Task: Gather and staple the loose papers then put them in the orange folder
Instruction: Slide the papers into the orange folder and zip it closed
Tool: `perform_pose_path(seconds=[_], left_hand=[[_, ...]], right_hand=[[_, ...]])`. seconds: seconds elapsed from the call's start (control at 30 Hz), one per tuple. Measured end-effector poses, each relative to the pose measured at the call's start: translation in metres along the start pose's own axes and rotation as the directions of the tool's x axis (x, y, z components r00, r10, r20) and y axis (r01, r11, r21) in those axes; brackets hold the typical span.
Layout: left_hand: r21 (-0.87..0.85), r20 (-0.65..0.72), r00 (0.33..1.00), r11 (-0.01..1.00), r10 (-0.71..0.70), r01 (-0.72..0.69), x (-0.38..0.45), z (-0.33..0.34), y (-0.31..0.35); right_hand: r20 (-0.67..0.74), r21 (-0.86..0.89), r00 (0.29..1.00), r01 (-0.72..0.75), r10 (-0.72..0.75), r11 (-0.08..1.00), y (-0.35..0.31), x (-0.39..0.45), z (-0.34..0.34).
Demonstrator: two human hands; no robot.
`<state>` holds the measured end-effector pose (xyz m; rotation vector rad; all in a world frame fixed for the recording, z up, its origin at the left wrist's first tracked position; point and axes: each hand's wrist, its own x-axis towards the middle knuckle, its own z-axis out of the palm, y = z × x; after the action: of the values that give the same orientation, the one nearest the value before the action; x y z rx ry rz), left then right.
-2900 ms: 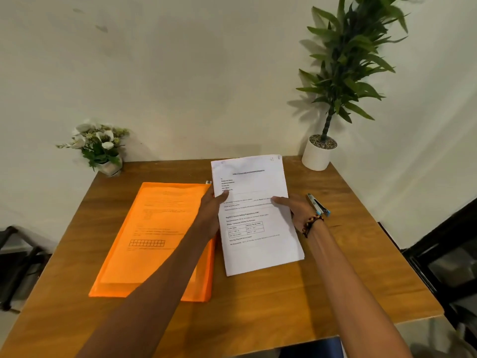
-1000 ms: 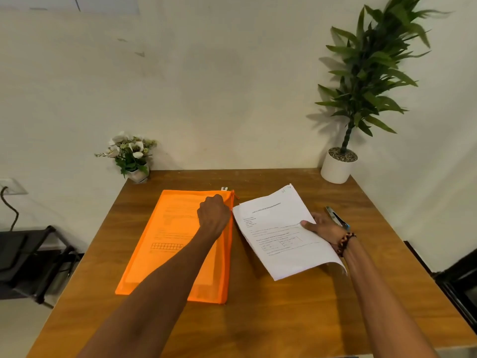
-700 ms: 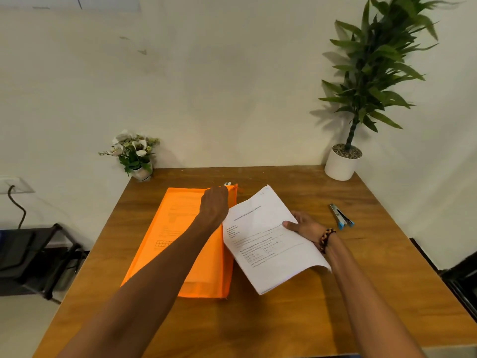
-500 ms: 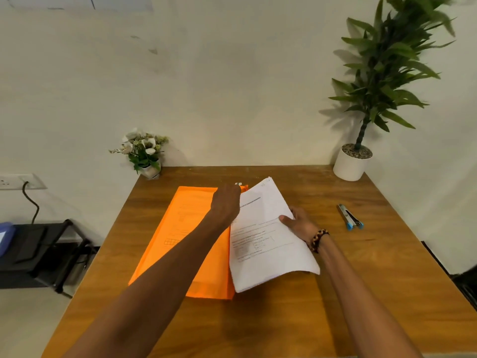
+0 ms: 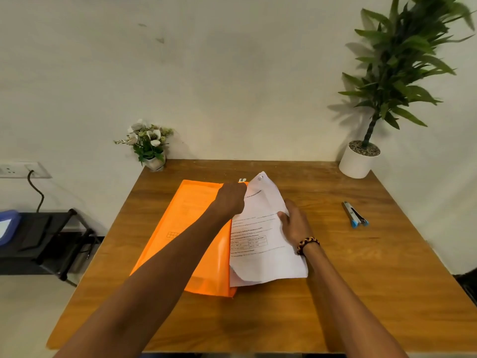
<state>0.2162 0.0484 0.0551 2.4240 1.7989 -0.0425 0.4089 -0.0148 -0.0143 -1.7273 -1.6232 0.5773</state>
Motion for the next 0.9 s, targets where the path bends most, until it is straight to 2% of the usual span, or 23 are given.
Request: perform_pose_path(seconds=[0.2, 0.5, 0.6, 0.77, 0.9], left_hand=[[0.096, 0.156, 0.987, 0.995, 0.025, -0.04, -0.003, -0.001, -0.005], [0.036, 0.266, 0.963, 0.998, 0.036, -0.047, 0.002, -0.009, -0.017], [-0.051, 0.278, 0.959, 0.998, 0.059, -0.047, 0.003, -0.014, -0.017], [-0.248, 0.274, 0.962, 0.967, 0.016, 0.054, 0.0, -0.007, -0.007], [-0.383, 0.257, 0.966, 0.918, -0.004, 0.106, 0.001, 0.001, 0.0]], right_hand=[[-0.06, -0.026, 0.998, 0.031, -0.032, 0.999, -0.006, 0.0, 0.004], [-0.107, -0.06, 0.991, 0.079, -0.085, 0.995, -0.006, -0.006, 0.0], [-0.107, 0.073, 0.994, 0.044, -0.036, 0.996, 0.002, -0.005, -0.001], [-0.102, 0.267, 0.976, -0.157, 0.19, 0.951, -0.004, -0.015, 0.019], [0.044, 0.428, 0.961, -0.266, 0.274, 0.864, -0.008, -0.019, 0.036]])
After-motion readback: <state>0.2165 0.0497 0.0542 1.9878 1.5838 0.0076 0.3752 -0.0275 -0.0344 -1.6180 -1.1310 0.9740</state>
